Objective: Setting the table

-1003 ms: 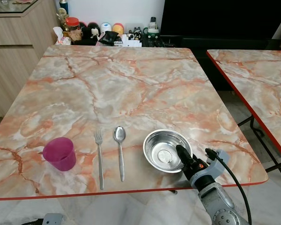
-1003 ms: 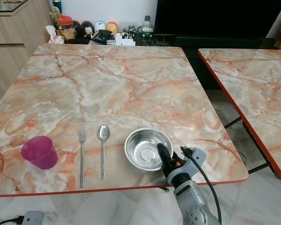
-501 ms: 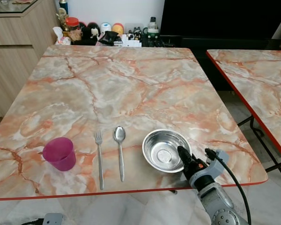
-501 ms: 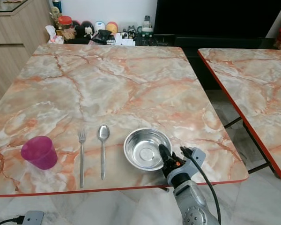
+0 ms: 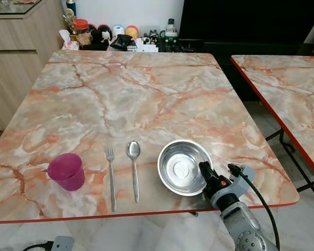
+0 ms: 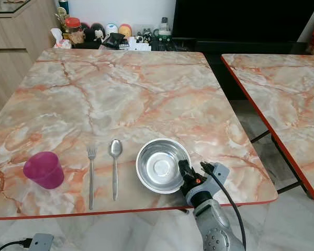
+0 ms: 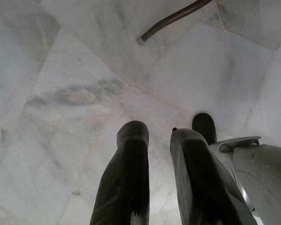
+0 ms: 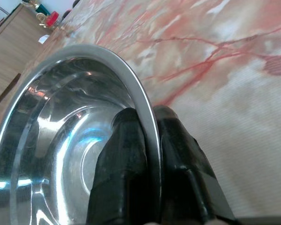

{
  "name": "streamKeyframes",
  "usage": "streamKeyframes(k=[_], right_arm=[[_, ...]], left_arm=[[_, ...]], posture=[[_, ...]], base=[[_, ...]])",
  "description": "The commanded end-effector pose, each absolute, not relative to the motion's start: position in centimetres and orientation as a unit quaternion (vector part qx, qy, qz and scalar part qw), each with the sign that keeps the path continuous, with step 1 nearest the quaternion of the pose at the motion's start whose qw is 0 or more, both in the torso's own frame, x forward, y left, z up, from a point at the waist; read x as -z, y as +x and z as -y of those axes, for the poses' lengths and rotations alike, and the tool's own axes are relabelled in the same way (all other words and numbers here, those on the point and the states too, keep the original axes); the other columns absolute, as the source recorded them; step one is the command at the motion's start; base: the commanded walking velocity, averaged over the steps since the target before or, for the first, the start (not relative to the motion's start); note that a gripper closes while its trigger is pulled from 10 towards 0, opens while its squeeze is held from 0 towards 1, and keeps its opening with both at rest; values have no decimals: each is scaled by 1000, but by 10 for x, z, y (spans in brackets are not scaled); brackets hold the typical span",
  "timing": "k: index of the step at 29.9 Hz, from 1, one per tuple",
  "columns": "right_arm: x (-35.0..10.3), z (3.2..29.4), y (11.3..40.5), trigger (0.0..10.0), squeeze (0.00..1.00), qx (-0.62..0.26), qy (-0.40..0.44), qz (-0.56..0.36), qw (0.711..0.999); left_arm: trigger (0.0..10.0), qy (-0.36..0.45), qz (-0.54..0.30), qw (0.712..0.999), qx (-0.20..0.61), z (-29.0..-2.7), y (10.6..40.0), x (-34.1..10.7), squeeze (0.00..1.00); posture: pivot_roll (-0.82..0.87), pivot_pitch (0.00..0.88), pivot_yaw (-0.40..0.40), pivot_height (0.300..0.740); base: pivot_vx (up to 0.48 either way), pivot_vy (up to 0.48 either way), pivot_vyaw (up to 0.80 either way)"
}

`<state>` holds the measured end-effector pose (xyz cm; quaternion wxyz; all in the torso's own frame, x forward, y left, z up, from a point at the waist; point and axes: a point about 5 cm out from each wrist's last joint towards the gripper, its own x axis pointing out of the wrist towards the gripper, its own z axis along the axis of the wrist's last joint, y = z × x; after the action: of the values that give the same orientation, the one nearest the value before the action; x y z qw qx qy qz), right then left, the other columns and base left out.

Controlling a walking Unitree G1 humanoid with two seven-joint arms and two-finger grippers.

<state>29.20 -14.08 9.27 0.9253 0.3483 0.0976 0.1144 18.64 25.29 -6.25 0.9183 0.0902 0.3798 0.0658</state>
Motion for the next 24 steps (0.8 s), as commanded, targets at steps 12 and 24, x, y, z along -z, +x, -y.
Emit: streamKeyframes(k=[12,24], right_arm=[[-125,172,300,7176,0,-39,386,58,920],[-148,168,307,10000,0,-60,354,117,926]], left_arm=[[10000,101,-397,910,-66,-254,179,67,0],[10000,96,-403,906,-85,-261,173,68,0]], posture=[[81,150,-41,740],[86,148,-39,740]], base=[[0,0,0],[0,0,0]])
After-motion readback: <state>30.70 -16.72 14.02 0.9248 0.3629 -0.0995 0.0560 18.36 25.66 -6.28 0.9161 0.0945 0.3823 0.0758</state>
